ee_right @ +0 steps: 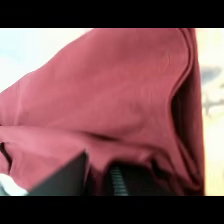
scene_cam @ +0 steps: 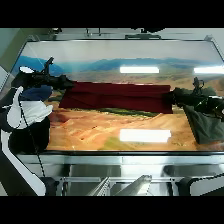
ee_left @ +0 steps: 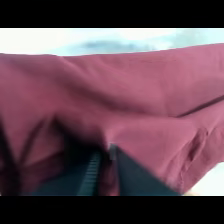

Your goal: Fold the shirts.

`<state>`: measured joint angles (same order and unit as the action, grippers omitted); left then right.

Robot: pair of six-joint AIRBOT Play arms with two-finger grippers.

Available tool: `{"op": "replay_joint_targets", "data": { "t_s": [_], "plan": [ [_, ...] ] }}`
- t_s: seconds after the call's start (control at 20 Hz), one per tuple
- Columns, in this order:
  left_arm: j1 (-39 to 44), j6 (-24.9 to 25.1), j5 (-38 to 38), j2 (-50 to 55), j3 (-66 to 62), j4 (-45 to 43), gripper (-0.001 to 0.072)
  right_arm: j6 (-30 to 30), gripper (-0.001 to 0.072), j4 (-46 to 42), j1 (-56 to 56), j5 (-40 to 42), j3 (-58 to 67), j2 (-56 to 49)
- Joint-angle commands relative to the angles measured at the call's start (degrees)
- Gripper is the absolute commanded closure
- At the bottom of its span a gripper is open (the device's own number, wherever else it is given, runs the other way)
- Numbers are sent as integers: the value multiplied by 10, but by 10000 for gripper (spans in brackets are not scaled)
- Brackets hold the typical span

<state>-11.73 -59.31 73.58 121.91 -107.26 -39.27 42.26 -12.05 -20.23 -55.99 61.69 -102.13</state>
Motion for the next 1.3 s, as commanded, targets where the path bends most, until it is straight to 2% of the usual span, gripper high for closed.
{"op": "replay_joint_targets", "data": {
  "t_s": [0.0,0.05,0.1,0.15,0.25,0.35,0.6,0.8,0.95,1.0,1.1,1.15,1.2,1.25],
  "plan": [
    [-3,-19,35,14,-60,-1,406,-16,457,-29,-17,-24,37,0],
    [-6,-19,57,14,-88,0,406,-6,443,-57,-26,-37,62,3],
    [-6,-19,73,13,-112,0,407,32,292,-101,-35,-39,86,5],
    [-9,-22,79,12,-132,0,407,85,243,-163,-42,-39,113,4],
    [-16,-23,67,-2,-127,1,407,162,243,-282,-38,-39,146,1],
    [-20,-23,25,-28,-78,3,407,178,240,-327,-32,-40,151,-2],
    [-16,-23,26,-41,-49,4,408,172,229,-313,-13,-41,151,-33],
    [2,-23,30,-41,-49,4,409,127,233,-227,-3,-38,152,-64],
    [19,-23,29,-41,-49,4,409,128,235,-221,-4,-41,152,-84],
    [25,-23,29,-41,-49,3,410,128,251,-221,-3,-45,152,-90],
    [39,-23,29,-41,-49,3,411,128,519,-219,2,-51,152,-97],
    [49,-23,30,-40,-49,3,432,128,617,-216,4,-54,152,-97],
    [63,-23,30,-40,-49,0,569,128,692,-210,5,-65,156,-97],
    [76,-22,29,-40,-49,-3,702,128,693,-205,5,-78,165,-96]
  ]
}}
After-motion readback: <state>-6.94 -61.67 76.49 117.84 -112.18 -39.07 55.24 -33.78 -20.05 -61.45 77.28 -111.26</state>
